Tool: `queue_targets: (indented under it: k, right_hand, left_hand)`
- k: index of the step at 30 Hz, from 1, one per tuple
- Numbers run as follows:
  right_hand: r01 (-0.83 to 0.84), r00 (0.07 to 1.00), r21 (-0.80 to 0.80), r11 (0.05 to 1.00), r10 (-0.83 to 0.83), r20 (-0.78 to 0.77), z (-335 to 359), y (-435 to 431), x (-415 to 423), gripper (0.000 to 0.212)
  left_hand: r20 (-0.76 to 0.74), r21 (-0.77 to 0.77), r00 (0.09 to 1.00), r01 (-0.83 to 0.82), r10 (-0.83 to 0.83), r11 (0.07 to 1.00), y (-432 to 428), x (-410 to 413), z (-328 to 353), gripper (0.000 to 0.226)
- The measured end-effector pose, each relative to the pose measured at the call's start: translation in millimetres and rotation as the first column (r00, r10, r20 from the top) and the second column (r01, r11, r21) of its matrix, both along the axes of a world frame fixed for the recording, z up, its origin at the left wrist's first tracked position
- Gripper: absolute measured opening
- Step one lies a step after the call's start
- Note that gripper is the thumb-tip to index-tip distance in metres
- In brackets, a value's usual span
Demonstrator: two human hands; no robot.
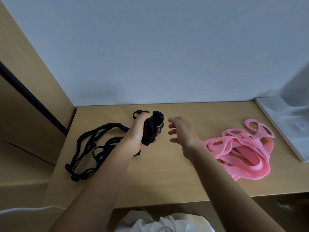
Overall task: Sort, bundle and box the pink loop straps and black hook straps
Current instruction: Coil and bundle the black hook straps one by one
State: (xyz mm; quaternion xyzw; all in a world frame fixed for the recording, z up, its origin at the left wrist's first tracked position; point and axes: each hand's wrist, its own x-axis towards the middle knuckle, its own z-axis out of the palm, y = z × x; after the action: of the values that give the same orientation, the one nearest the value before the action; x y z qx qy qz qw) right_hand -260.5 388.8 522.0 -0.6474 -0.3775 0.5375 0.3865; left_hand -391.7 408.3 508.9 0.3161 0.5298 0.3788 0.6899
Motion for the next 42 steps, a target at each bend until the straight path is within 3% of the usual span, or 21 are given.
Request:
queue_targets:
  k: [3,8,11,16,20,24,26,28,30,31,34,37,39,42]
  right_hand:
    - [-0.032,0.995,0.030,0.999,0.034,-0.099,-12,2,-7,0.021]
    - [-0.047,0.997,0.055,0.997,0.051,-0.062,-37,21,-7,0.034]
    - [-0.012,0.999,0.046,0.999,0.014,-0.042,-50,36,2,0.037]
    - [-0.008,1.000,0.030,1.000,0.008,-0.006,-65,62,32,0.033]
    - [-0.076,0.995,0.006,0.997,0.076,0.060,-80,91,56,0.034]
    - [-0.146,0.983,-0.024,0.989,0.148,0.106,-94,115,66,0.036]
    - [-0.174,0.973,-0.043,0.984,0.178,0.145,-101,125,71,0.036]
    - [-0.211,0.959,-0.068,0.975,0.220,0.178,-108,132,76,0.036]
    - [-0.244,0.947,-0.076,0.967,0.255,0.195,-114,136,79,0.035]
    - [-0.258,0.942,-0.073,0.963,0.268,0.202,-116,138,79,0.034]
    - [-0.297,0.926,-0.066,0.953,0.304,0.225,-118,143,78,0.034]
    - [-0.330,0.882,-0.064,0.942,0.331,0.335,-118,146,76,0.045]
    - [-0.344,0.812,-0.039,0.938,0.318,0.489,-115,145,75,0.049]
    - [-0.396,0.714,0.073,0.915,0.257,0.651,-108,136,69,0.045]
  left_hand:
    - [-0.011,0.021,0.997,0.072,-0.071,0.997,1,0,-16,0.029]
    - [-0.067,0.091,0.988,0.144,-0.139,0.985,11,6,-38,0.035]
    - [-0.157,0.129,0.969,0.209,-0.188,0.969,19,16,-49,0.026]
    - [-0.409,0.172,0.885,0.314,-0.222,0.934,43,44,-66,0.030]
    - [-0.599,0.192,0.790,0.299,-0.130,0.935,61,72,-72,0.026]
    - [-0.762,0.145,0.639,0.332,-0.109,0.932,74,86,-75,0.028]
    - [-0.834,0.135,0.548,0.308,-0.060,0.942,79,86,-75,0.017]
    - [-0.938,0.143,0.346,0.294,0.034,0.945,81,78,-75,0.007]
    - [-0.982,0.147,0.155,0.284,0.106,0.947,80,65,-78,0.024]
    - [-0.985,0.152,0.116,0.254,0.126,0.955,80,58,-78,0.034]
    - [-0.991,0.085,0.117,0.179,0.065,0.980,77,45,-82,0.069]
    - [-0.968,-0.084,0.220,0.179,-0.123,0.980,70,33,-90,0.101]
    - [-0.948,-0.103,0.272,0.227,-0.164,0.968,61,21,-95,0.105]
    - [-0.945,0.029,0.320,0.271,-0.062,0.962,52,8,-96,0.084]
